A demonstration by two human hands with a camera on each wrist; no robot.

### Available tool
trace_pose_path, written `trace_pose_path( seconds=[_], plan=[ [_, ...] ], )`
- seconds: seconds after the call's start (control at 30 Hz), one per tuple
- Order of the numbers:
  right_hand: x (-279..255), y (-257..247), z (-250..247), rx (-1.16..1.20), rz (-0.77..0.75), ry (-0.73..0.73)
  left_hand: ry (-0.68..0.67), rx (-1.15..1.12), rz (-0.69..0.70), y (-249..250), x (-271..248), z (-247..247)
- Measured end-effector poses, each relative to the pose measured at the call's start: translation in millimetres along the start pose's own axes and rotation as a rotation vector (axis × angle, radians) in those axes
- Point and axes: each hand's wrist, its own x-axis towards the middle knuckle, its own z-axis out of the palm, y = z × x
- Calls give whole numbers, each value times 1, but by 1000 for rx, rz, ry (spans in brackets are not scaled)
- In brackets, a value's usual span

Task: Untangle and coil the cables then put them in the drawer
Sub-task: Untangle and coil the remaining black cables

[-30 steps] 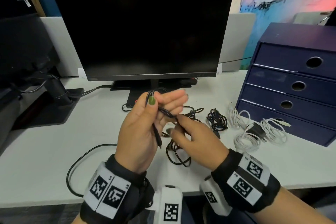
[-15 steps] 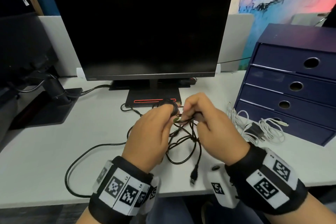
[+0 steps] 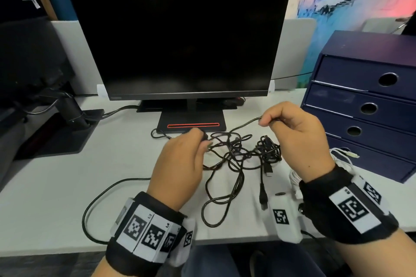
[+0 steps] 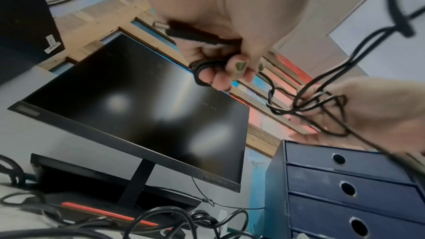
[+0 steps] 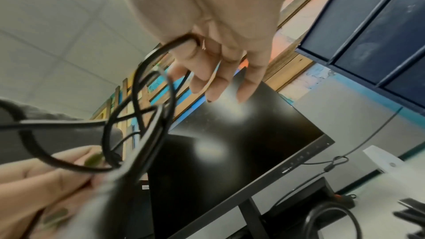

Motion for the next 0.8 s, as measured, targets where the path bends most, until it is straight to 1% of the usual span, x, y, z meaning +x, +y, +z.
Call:
trace_pose_path(
  seconds=[0.1, 0.2, 0.27, 0.33, 0.4, 0.5, 0.57, 0.63, 0.73, 0.8],
  plan=[
    [-1, 11, 0, -70, 13, -33, 39, -134, -117, 0, 0, -7],
    [-4, 19, 1, -157, -16, -53, 138, -163, -175, -4, 2, -13],
    [-8, 21, 3, -224, -22, -52, 174, -192, -211, -6, 2, -15],
    [-12, 21, 7, -241, 22, -61, 195, -260, -226, -6, 2, -14],
    [-15, 16, 11, -182, 128, -112, 206, -318, -199, -4, 1, -12],
    [-22, 5, 19, -9, 272, -276, 156, -408, -183, 3, 0, -6],
    [-25, 1, 25, 177, 331, -295, 119, -471, -187, 6, -1, -2],
    [-26, 3, 28, 311, 366, -264, 70, -477, -184, 7, -3, 1],
    [-25, 9, 30, 302, 339, -227, -38, -442, -177, 9, -6, 4],
    [-23, 9, 29, 249, 259, -214, -107, -396, -169, 12, -7, 8]
  ],
)
